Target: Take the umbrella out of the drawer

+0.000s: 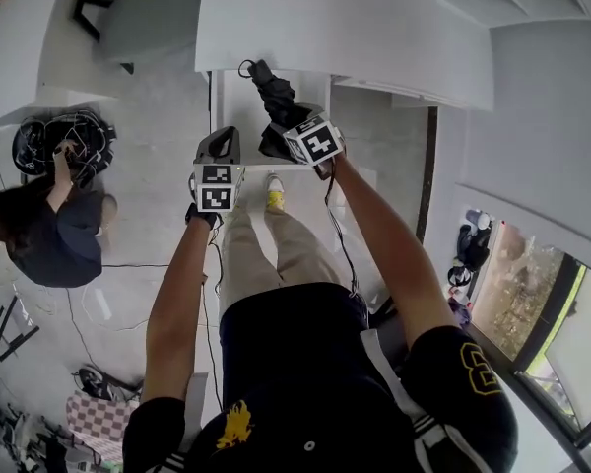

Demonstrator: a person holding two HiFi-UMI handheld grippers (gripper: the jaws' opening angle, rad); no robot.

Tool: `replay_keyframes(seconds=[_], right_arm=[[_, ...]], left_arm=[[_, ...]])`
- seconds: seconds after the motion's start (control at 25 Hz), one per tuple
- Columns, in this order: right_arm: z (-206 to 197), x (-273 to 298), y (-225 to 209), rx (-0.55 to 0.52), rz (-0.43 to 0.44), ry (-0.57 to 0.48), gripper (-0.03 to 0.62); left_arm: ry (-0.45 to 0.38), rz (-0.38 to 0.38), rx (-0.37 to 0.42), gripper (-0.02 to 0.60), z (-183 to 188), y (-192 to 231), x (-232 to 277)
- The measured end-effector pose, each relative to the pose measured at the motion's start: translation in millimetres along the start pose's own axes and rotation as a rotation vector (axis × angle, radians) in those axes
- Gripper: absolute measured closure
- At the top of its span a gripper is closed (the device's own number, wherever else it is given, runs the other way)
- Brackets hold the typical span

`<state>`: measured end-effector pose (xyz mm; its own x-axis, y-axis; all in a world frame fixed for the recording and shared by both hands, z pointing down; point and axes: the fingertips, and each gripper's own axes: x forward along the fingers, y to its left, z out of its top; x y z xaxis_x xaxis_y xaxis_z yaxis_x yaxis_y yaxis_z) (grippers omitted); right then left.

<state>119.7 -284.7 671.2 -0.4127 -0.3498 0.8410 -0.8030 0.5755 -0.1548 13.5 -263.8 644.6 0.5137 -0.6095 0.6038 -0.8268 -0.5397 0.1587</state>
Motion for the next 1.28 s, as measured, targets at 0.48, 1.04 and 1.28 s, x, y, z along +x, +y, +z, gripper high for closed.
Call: replay_keyframes(seconds=[0.48,1.04,1.28], right_arm=[[47,-120,12,0.094,0.012,-0.206,0.321],[140,-273,17,0.121,-0.007,-0.53,0.319],[160,-324,19,0.156,-0.017,-0.649,0.319]], left_arm=[[-0.178,-0.043,0.17,0.561,127,-70,-90],[-0.384,-0.048,0.289,0.561,258,-95,-153],[-0.46,-0.043,0.32,0.561,296,-94,-172]])
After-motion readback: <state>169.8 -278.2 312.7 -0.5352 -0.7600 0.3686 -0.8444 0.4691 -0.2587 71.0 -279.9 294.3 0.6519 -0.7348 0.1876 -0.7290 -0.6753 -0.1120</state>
